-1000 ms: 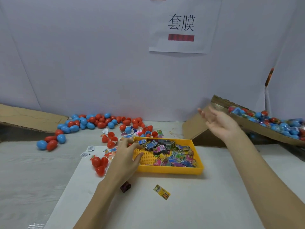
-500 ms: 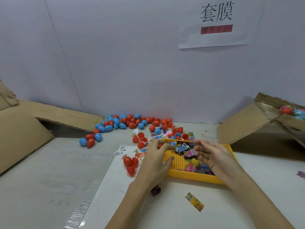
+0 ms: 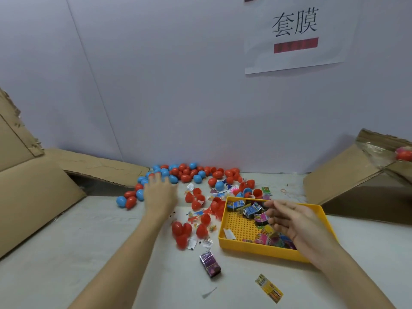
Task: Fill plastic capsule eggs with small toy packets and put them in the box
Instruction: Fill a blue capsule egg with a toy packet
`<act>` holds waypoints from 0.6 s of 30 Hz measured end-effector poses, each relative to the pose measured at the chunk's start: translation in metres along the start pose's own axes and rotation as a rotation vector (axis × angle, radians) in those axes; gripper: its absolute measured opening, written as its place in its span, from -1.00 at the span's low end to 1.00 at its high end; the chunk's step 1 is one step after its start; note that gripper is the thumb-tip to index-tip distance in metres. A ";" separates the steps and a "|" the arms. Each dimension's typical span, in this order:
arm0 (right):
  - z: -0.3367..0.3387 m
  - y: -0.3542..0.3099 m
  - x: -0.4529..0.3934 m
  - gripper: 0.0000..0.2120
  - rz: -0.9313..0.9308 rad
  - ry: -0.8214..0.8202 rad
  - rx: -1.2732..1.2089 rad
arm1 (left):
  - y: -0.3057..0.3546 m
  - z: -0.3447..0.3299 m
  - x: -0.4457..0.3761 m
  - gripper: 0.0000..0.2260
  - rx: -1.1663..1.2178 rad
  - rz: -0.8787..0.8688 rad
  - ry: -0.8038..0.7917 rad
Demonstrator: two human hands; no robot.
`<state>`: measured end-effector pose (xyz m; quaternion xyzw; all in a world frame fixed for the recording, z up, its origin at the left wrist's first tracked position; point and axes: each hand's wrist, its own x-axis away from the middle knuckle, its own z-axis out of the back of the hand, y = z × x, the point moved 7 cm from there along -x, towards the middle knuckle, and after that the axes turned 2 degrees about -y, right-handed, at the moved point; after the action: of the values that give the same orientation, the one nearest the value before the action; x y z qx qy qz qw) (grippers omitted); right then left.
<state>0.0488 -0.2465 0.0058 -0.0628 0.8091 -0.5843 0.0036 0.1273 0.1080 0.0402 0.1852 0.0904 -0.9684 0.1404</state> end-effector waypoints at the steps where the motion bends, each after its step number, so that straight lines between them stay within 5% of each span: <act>1: 0.000 0.000 0.000 -0.78 -0.003 0.004 0.000 | -0.021 -0.013 -0.005 -0.57 -0.091 0.054 -0.068; 9: -0.004 0.004 -0.004 -0.78 -0.016 -0.013 0.076 | -0.042 -0.039 0.000 -0.74 -0.150 -0.051 -0.076; 18: -0.001 0.005 -0.004 -0.79 -0.021 -0.025 0.071 | -0.010 0.007 0.010 -0.81 0.667 0.018 -0.007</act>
<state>0.0525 -0.2430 0.0011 -0.0786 0.7872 -0.6116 0.0099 0.1129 0.1131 0.0439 0.2187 -0.2337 -0.9440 0.0808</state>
